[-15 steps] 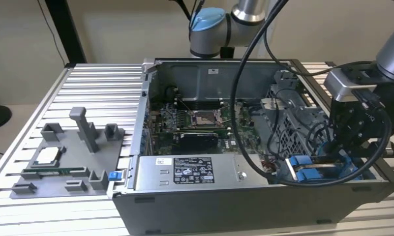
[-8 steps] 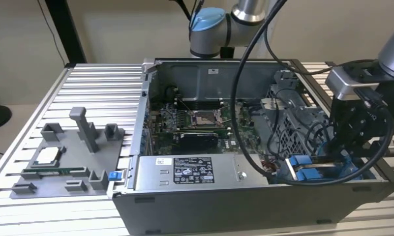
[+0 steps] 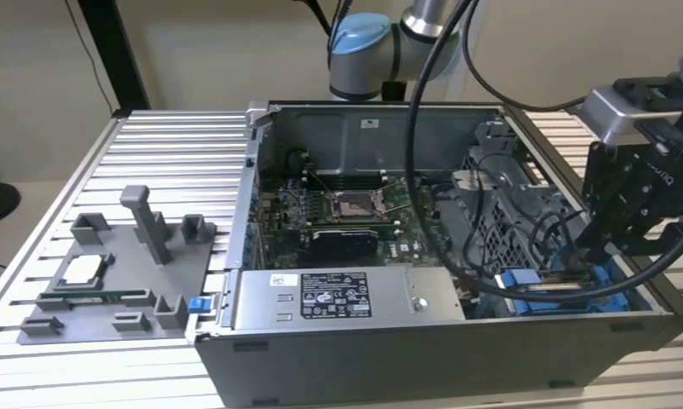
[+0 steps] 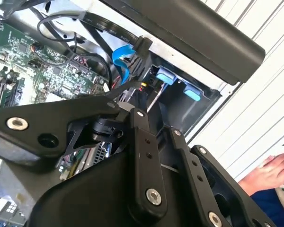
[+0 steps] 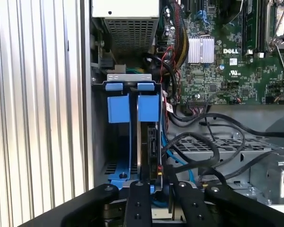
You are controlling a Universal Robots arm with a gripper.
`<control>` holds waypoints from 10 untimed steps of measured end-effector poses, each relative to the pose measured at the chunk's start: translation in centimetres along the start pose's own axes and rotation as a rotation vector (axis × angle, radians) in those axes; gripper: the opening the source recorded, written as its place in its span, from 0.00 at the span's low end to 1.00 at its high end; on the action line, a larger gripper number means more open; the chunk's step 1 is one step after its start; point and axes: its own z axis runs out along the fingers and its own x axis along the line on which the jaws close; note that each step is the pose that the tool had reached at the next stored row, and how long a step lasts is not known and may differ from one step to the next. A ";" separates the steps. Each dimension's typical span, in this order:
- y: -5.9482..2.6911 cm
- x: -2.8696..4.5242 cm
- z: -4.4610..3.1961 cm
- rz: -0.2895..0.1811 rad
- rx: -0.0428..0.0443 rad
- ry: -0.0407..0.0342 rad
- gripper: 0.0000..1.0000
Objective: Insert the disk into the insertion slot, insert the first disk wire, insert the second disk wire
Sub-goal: 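Insert the first disk wire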
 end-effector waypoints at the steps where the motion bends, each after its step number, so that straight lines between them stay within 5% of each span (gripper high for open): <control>1: 0.00 -0.01 -0.15 0.000 0.0000 -0.0002 0.00; 6: 0.01 -0.03 -0.79 0.000 0.0000 -0.0002 0.00; 10: -0.77 -0.06 -0.80 0.000 -0.0027 0.0000 0.00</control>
